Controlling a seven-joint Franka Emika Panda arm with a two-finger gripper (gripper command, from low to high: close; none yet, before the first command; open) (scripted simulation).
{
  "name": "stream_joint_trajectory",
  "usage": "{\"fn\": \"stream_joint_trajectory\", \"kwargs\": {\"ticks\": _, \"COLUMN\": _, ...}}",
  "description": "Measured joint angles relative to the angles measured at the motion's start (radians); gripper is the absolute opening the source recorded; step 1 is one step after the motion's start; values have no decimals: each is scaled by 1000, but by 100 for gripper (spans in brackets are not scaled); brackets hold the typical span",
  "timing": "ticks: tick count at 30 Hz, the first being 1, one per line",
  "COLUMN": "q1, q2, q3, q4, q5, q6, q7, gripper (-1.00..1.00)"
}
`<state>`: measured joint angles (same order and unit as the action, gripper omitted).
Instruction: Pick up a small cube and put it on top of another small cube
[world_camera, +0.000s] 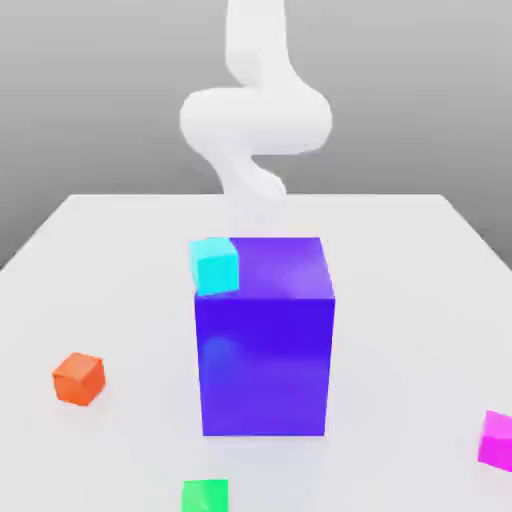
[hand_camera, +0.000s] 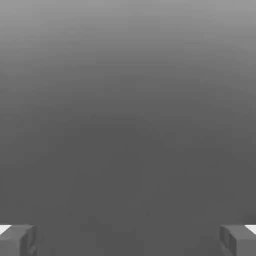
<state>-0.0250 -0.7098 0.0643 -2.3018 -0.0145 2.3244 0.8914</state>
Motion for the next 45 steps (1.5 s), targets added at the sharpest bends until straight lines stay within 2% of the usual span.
{"fn": "stream_joint_trajectory", "kwargs": {"ticks": 11, "q1": -85, "q2": 396, "q3": 288, "q4": -8, "q5": -130, "q6": 110, "q7": 455, "gripper": 0}}
{"fn": "stream_joint_trajectory", "kwargs": {"ticks": 19, "q1": -47, "q2": 696, "q3": 415, "q4": -12, "q5": -294, "q6": 180, "q7": 830, "gripper": 0}}
{"fn": "stream_joint_trajectory", "kwargs": {"ticks": 24, "q1": 34, "q2": 876, "q3": 416, "q4": -15, "q5": -364, "q6": 228, "q7": 1042, "gripper": 0}}
{"fn": "stream_joint_trajectory", "kwargs": {"ticks": 30, "q1": 140, "q2": 1067, "q3": 421, "q4": -24, "q5": -367, "q6": 305, "q7": 1238, "gripper": 0}}
{"fn": "stream_joint_trajectory", "kwargs": {"ticks": 34, "q1": 227, "q2": 1210, "q3": 331, "q4": 8, "q5": -455, "q6": 399, "q7": 1331, "gripper": 0}}
{"fn": "stream_joint_trajectory", "kwargs": {"ticks": 35, "q1": 247, "q2": 1239, "q3": 307, "q4": 15, "q5": -476, "q6": 420, "q7": 1347, "gripper": -100}}
{"fn": "stream_joint_trajectory", "kwargs": {"ticks": 41, "q1": 257, "q2": 1254, "q3": 295, "q4": 19, "q5": -487, "q6": 433, "q7": 1356, "gripper": -100}}
{"fn": "stream_joint_trajectory", "kwargs": {"ticks": 45, "q1": 197, "q2": 1152, "q3": 373, "q4": -10, "q5": -404, "q6": 361, "q7": 1295, "gripper": -100}}
